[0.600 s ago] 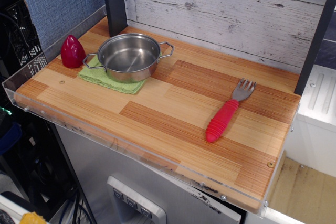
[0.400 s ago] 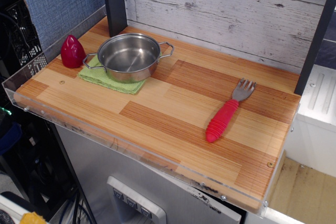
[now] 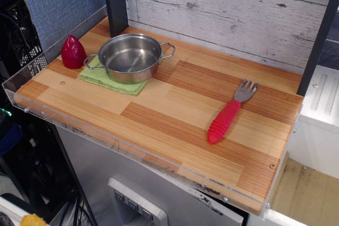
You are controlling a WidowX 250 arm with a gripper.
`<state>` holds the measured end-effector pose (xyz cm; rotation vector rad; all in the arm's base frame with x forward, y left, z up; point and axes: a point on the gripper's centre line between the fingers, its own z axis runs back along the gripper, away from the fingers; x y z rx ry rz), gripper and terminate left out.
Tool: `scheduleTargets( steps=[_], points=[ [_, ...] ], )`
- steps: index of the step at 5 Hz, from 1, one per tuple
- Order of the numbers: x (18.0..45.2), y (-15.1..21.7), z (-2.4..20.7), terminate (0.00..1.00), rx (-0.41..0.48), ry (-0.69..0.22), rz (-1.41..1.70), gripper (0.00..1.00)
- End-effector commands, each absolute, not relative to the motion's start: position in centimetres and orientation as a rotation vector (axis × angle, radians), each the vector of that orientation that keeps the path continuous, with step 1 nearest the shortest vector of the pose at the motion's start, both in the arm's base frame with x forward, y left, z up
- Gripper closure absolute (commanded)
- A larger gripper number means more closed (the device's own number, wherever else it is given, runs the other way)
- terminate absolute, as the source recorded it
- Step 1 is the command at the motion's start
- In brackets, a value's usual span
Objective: Place the strawberry in the pot.
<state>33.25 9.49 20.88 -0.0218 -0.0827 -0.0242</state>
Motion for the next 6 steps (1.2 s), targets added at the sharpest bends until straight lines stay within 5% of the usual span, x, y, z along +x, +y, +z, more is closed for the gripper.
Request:
scheduleTargets(
  steps=[1, 4, 6],
  points=[
    [33.1, 14.0, 19.9, 0.00, 0.047, -0.102, 0.105, 0.00],
    [32.5, 19.7, 13.3, 0.00, 0.051, -0.009, 0.224, 0.00],
    [29.7, 22.4, 9.0, 0.00, 0.101, 0.071, 0.192, 0.00]
  ],
)
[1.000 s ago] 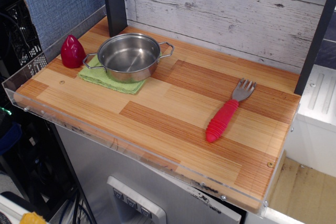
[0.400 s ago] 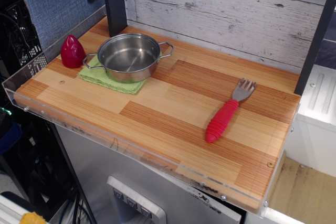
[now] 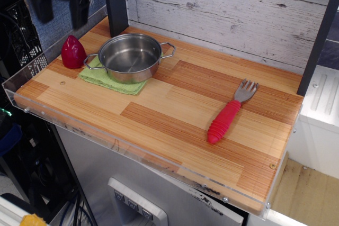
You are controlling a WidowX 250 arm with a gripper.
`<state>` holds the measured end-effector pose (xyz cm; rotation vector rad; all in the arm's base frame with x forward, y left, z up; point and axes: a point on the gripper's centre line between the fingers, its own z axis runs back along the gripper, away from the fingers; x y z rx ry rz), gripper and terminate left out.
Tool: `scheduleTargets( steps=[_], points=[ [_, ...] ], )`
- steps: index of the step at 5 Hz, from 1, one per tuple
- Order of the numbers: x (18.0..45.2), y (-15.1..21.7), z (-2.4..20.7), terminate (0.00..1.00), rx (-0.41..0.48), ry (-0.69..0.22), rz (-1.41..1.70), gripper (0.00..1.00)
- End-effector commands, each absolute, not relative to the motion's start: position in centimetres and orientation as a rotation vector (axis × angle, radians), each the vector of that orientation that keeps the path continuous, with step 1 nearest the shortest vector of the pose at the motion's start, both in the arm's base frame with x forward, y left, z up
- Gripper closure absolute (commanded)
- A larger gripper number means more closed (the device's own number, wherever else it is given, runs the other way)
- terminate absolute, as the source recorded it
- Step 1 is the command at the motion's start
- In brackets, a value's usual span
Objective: Place the strawberry in the pot.
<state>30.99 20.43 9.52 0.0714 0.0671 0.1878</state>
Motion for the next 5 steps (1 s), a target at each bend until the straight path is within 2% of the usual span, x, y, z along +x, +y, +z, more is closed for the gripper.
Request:
scheduleTargets(
  steps=[1, 3, 5],
  points=[
    [29.8, 23.3, 7.3, 0.00, 0.077, 0.097, 0.218, 0.00],
    [32.2, 23.2, 4.9, 0.00, 0.069, 0.117, 0.246, 0.00],
    [33.0, 21.9, 4.9, 0.00, 0.050, 0.084, 0.220, 0.00]
  ],
)
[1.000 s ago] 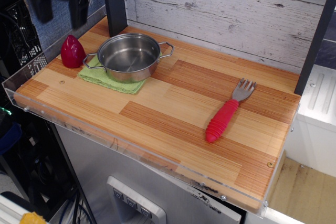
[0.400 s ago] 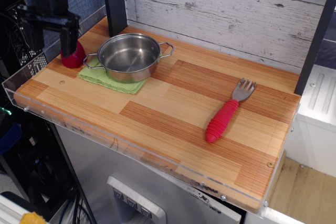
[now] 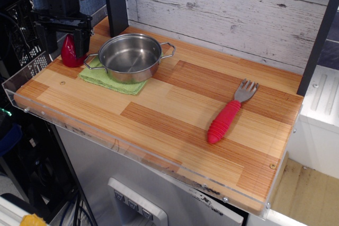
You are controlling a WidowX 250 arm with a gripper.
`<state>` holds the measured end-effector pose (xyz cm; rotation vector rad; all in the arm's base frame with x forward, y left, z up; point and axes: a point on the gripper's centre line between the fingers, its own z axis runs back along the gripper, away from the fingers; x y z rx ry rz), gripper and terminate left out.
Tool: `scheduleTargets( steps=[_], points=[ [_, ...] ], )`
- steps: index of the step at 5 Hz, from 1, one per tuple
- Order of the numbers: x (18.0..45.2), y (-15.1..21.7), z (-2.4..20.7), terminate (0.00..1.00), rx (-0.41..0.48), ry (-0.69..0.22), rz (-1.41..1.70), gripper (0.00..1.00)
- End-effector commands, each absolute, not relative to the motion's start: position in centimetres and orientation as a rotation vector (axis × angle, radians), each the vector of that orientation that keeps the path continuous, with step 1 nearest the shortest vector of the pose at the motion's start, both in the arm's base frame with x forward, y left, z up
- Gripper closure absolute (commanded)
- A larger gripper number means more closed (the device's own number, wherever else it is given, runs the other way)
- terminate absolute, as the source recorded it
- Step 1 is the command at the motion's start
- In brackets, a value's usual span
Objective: Place the strawberry in the pot.
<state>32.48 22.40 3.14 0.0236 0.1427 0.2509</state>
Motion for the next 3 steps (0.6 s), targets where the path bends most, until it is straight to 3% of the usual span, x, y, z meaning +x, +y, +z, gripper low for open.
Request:
scheduleTargets(
  steps=[1, 3],
  points=[
    [32.86, 21.68, 4.61, 0.00, 0.045, 0.091, 0.210, 0.00],
    [33.17, 21.30, 3.86, 0.00, 0.020, 0.096, 0.203, 0.00]
  ],
)
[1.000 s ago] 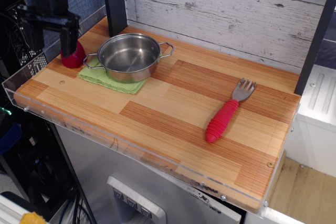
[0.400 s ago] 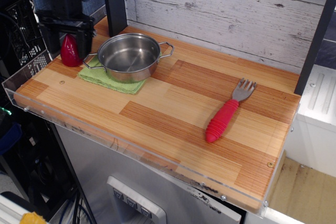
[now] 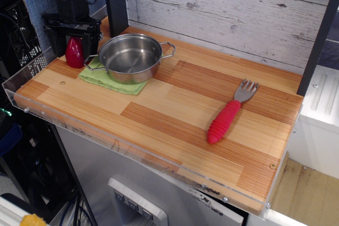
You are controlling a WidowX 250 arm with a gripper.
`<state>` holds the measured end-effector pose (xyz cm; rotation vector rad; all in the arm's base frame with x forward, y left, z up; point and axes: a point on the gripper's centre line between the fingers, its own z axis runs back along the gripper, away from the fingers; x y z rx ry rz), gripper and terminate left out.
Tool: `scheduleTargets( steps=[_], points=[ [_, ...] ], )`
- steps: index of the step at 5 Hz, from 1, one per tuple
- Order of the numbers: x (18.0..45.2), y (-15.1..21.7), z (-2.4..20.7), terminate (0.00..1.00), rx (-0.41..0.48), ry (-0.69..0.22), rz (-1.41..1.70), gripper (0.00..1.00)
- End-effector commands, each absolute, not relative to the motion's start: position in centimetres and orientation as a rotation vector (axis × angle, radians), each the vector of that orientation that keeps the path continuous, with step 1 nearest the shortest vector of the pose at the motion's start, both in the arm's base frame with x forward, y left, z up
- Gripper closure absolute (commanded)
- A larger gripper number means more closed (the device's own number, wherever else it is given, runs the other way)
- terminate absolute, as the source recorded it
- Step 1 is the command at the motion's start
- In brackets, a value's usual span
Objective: Place the strawberry in the pot.
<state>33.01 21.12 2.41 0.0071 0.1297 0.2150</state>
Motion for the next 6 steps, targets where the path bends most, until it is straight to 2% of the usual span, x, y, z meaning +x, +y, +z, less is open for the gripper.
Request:
scheduleTargets(
  steps=[1, 2, 3, 4, 5, 6],
  points=[
    [33.1, 21.3, 3.8, 0.00, 0.022, 0.092, 0.199, 1.00],
    [33.0, 21.5, 4.6, 0.00, 0.024, 0.078, 0.206, 1.00],
    [32.6, 22.5, 8.7, 0.00, 0.077, -0.026, 0.232, 1.00],
    [32.4, 22.9, 11.3, 0.00, 0.111, -0.088, 0.231, 1.00],
    [32.6, 21.8, 11.8, 0.00, 0.074, -0.112, 0.178, 1.00],
    [33.8, 18.0, 10.7, 0.00, 0.040, -0.087, 0.055, 1.00]
  ],
)
